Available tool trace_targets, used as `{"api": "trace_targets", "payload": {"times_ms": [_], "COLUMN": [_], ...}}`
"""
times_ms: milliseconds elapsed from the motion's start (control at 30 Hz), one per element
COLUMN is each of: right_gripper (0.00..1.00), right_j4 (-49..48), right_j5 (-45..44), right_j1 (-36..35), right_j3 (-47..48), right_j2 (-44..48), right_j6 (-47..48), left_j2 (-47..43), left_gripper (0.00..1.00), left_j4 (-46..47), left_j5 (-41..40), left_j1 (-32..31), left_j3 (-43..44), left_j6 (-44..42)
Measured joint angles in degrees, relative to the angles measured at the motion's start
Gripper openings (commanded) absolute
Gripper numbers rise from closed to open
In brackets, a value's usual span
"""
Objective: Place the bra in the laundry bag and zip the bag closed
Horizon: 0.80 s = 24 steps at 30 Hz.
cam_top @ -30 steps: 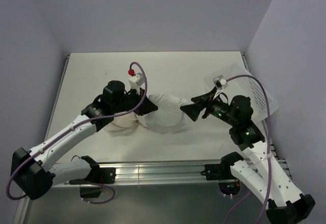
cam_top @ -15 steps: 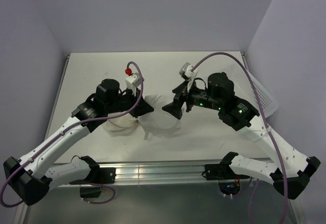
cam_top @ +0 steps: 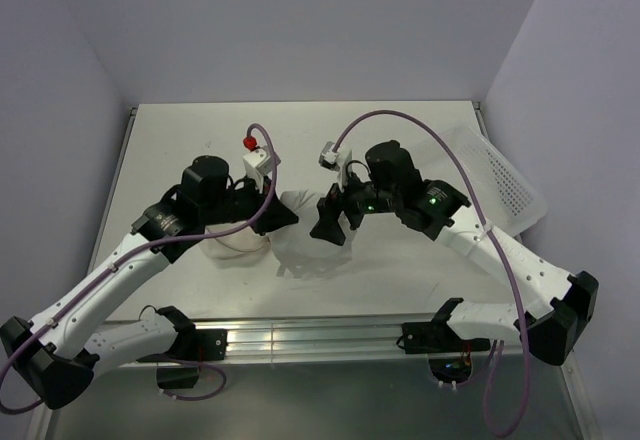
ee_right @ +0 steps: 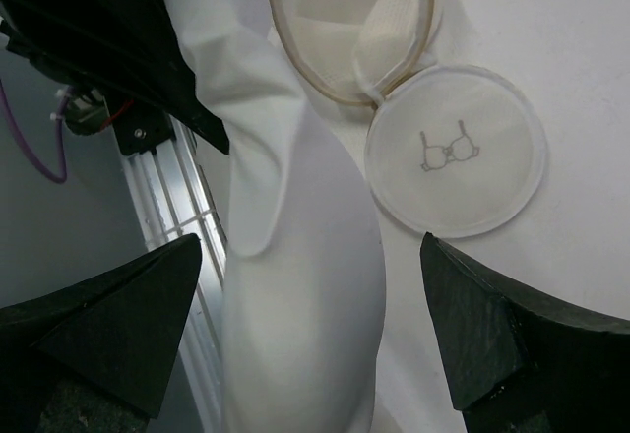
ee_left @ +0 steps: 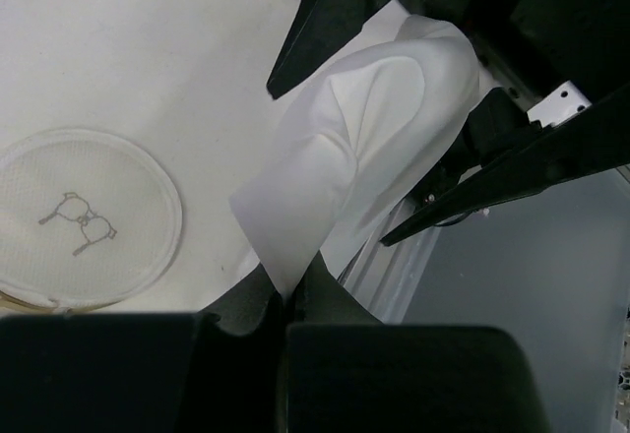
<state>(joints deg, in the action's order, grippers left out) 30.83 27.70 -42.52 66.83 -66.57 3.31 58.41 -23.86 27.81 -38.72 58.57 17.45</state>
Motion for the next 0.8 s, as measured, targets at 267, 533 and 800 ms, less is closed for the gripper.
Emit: {"api": "trace_targets", "payload": {"times_ms": [267, 533, 800], "right_gripper": [0.62, 0.0, 0.0], "right_j4": [-0.4, -1.0, -3.7], "right_j5": [1.4, 1.1, -5.5], "right_j1": [-1.3, -1.3, -1.4], "right_j3": [-0.5, -0.4, -0.4], "right_j2": [-1.4, -2.8, -2.1], "right_j6": [-0.7, -2.3, -8.0], "left_j2": [-0.5, -0.5, -4.6], "left_gripper": [0.0, 0.4, 0.93], "left_j4": [-0.7, -1.4, -1.8], "left_j5": [0.0, -1.1, -17.6], "left_j1": [0.0, 0.0, -0.1], "left_j3": [0.9, 0.8, 0.3], "left_j6": [-0.2, -0.4, 4.8]}}
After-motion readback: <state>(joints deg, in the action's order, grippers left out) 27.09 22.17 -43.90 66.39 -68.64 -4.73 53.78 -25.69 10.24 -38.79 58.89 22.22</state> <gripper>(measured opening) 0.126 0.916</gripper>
